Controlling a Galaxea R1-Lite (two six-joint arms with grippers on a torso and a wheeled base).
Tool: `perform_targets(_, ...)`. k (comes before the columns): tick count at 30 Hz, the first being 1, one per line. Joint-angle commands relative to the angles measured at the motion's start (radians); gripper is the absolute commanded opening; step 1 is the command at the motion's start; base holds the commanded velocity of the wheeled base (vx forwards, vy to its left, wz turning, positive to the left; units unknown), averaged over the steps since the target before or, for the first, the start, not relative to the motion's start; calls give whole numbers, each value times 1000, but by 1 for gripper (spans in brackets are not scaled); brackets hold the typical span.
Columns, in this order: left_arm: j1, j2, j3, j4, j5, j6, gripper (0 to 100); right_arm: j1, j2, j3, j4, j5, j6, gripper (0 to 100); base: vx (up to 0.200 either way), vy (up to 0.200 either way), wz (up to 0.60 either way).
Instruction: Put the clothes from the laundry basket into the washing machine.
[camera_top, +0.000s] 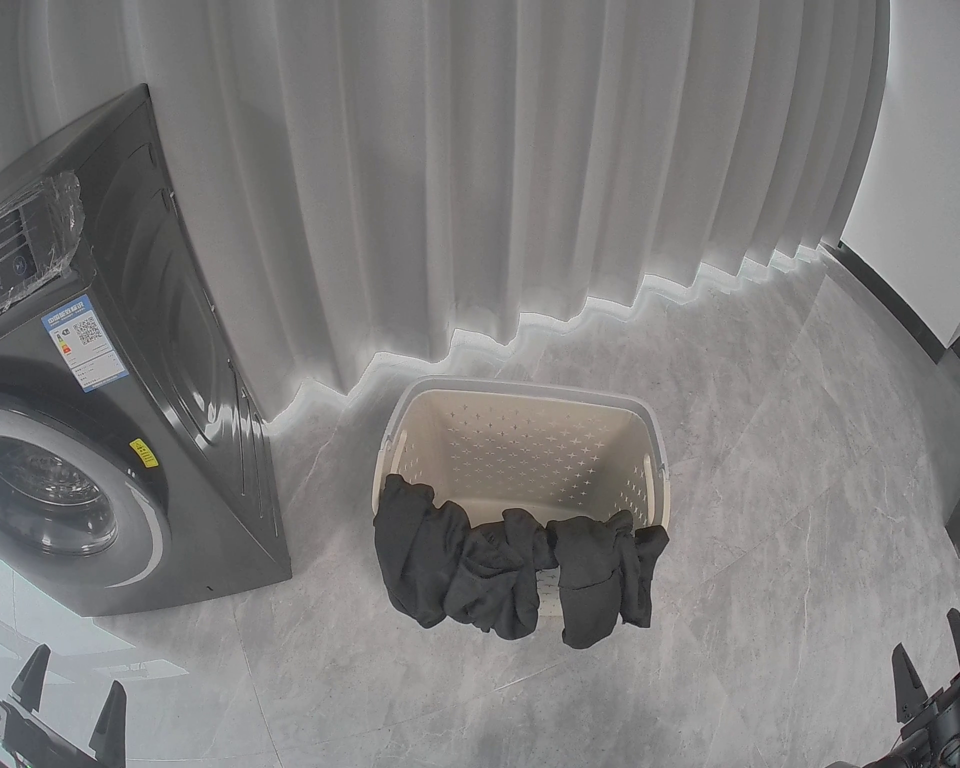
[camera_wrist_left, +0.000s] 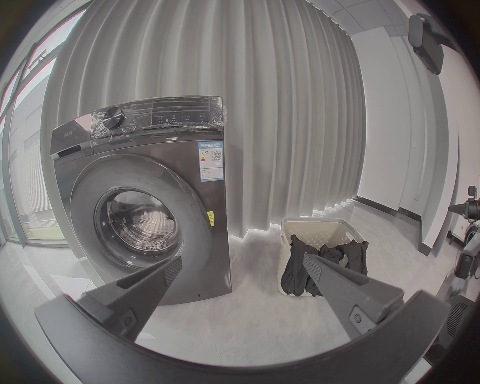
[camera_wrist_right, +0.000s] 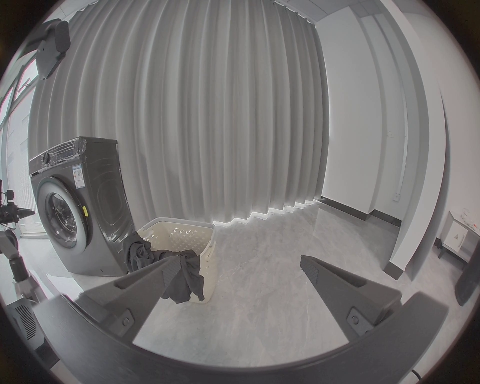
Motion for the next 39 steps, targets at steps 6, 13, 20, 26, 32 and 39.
perform_targets(6, 0, -13, 18, -2, 0, 1, 100, 0, -4, 18, 0, -1, 0, 100, 133, 0, 0)
perform_targets(13, 0, -13, 18, -2, 1, 1, 100, 0, -4, 18, 0, 0, 0, 100, 0, 0, 0)
perform_targets(20, 0, -13, 18, 0, 0, -1, 100, 0, -4, 18, 0, 0, 0, 100, 29, 0, 0)
perform_targets(26, 0, -13, 18, 0, 1, 1, 100, 0, -4, 18, 0, -1, 0, 100, 67, 0, 0)
perform_targets(32, 0, -13, 18, 0, 0, 1, 100, 0, -4, 18, 0, 0, 2, 100, 0, 0, 0)
perform_targets(39, 0, -13, 18, 0, 1, 1, 100, 0, -4, 18, 0, -1, 2, 100, 0, 0, 0)
